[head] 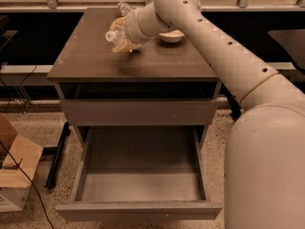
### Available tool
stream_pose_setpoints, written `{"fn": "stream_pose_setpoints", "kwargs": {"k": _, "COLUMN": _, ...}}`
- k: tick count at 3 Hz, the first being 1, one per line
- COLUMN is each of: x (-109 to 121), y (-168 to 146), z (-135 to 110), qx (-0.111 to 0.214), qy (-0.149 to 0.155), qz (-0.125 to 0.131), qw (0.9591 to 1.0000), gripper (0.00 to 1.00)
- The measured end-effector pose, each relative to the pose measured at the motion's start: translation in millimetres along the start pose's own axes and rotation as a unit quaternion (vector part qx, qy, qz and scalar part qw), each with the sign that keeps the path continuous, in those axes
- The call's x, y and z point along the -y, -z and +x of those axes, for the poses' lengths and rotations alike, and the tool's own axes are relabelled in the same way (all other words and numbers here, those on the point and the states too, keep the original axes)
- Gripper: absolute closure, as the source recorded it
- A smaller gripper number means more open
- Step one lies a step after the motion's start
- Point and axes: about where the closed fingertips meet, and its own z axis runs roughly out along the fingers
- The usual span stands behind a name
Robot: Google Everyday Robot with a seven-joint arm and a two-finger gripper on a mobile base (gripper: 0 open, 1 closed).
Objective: Pick blue plastic bottle from middle drawer and place on counter
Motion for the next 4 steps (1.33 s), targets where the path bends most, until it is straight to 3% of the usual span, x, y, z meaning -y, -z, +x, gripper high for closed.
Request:
{"fn": "stream_pose_setpoints", "kwargs": {"k": 1, "x": -12, "y": -16, "z": 27, "qx": -0.034, "qy": -0.006, "qz": -0.021, "qw": 0.9992, "gripper": 0.59}}
{"fn": "stream_pose_setpoints", "kwargs": {"k": 2, "x": -19, "y": -20, "z": 41, "qx": -0.04, "qy": -0.024, "qz": -0.03, "qw": 0.9984, "gripper": 0.36}}
{"fn": "stream_pose_setpoints", "kwargs": {"k": 3, "x": -19, "y": -20, "z": 41, "qx": -0.04, "qy": -0.024, "qz": -0.03, "qw": 0.9984, "gripper": 0.12}}
{"fn": "stream_pose_setpoints", "kwargs": {"k": 4, "x": -19, "y": -20, "z": 41, "qx": -0.04, "qy": -0.024, "qz": -0.03, "qw": 0.9984, "gripper": 0.0}}
